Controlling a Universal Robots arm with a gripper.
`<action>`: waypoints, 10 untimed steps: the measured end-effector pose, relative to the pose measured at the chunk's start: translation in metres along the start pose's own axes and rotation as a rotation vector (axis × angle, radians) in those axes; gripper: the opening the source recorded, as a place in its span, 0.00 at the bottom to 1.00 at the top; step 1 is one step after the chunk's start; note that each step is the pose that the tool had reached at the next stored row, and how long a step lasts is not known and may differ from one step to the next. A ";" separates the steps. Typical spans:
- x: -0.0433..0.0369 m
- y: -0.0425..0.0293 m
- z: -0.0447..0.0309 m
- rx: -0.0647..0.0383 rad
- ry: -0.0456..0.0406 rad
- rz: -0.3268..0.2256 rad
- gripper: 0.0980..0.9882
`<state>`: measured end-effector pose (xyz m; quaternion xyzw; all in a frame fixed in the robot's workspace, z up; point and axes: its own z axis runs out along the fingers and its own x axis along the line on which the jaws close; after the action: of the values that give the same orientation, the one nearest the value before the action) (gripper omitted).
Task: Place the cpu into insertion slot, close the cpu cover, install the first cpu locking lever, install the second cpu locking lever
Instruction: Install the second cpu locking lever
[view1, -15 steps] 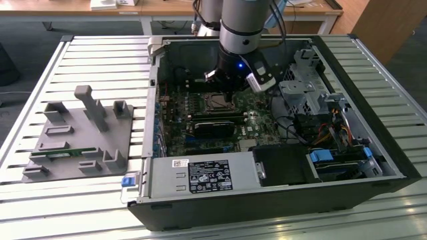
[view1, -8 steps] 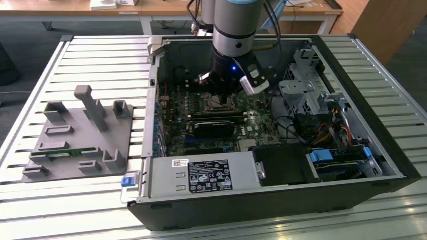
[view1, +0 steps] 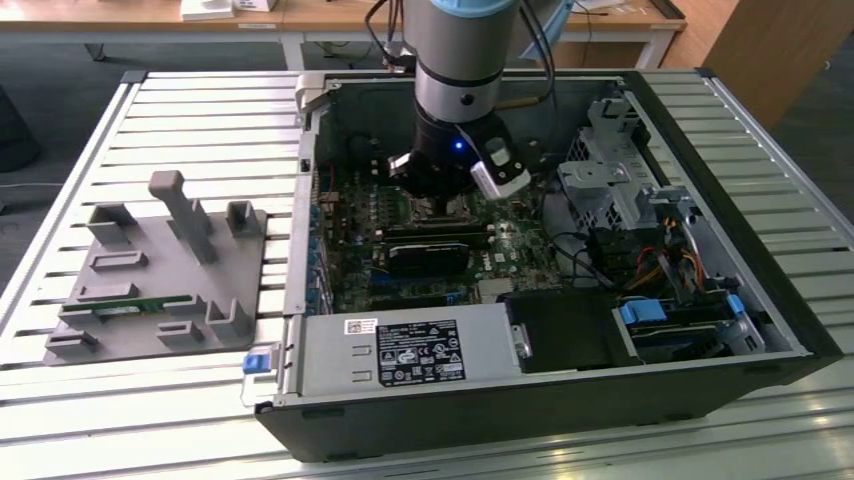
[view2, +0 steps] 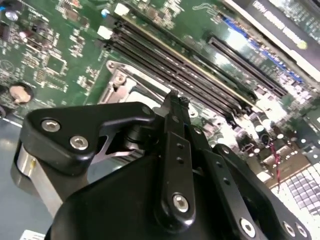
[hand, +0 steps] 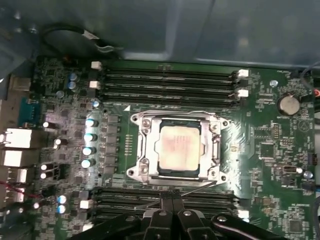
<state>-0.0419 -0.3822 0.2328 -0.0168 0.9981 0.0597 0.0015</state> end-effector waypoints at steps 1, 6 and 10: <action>0.0017 -0.0003 0.0002 0.000 -0.0001 0.000 0.01; 0.0055 -0.0010 0.0055 -0.002 0.0013 0.000 0.01; 0.0059 -0.0020 0.0084 -0.019 0.0029 0.000 0.01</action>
<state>-0.0477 -0.3834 0.2242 -0.0166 0.9975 0.0691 -0.0001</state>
